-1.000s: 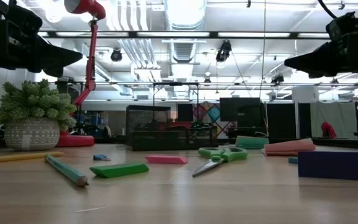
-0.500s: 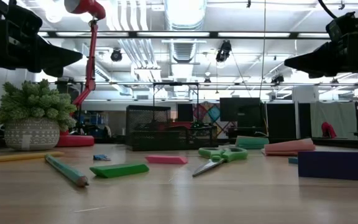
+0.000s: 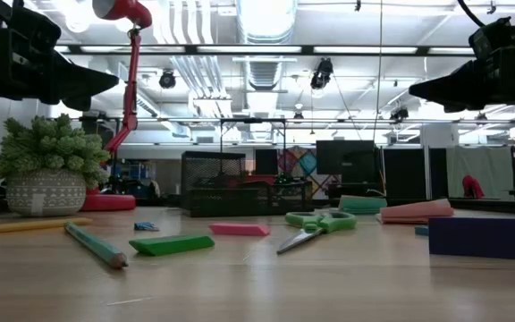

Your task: Pick and place office supplies into organizer

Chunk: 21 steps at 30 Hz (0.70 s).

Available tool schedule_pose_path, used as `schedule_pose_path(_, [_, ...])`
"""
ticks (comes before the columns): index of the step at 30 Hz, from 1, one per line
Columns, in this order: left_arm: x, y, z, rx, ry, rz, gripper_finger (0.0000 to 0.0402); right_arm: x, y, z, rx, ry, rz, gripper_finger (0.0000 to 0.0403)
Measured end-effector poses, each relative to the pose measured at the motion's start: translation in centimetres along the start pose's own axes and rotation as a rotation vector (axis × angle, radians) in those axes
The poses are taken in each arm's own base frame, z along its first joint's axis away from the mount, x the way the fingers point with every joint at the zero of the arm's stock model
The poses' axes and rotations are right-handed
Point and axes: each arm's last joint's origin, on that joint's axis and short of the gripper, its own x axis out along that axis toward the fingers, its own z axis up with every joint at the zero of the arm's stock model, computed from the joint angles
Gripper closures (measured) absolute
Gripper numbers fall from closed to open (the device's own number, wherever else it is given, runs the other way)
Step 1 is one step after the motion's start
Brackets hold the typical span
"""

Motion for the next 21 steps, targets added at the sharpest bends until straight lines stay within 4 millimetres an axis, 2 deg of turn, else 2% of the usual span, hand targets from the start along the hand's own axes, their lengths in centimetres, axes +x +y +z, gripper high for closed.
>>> schedule_pose_path(21, [0.00, 0.00, 0.00, 0.006, 0.000, 0.000, 0.0401, 0.00, 0.00, -0.01, 0.000, 0.000, 0.000, 0.0394])
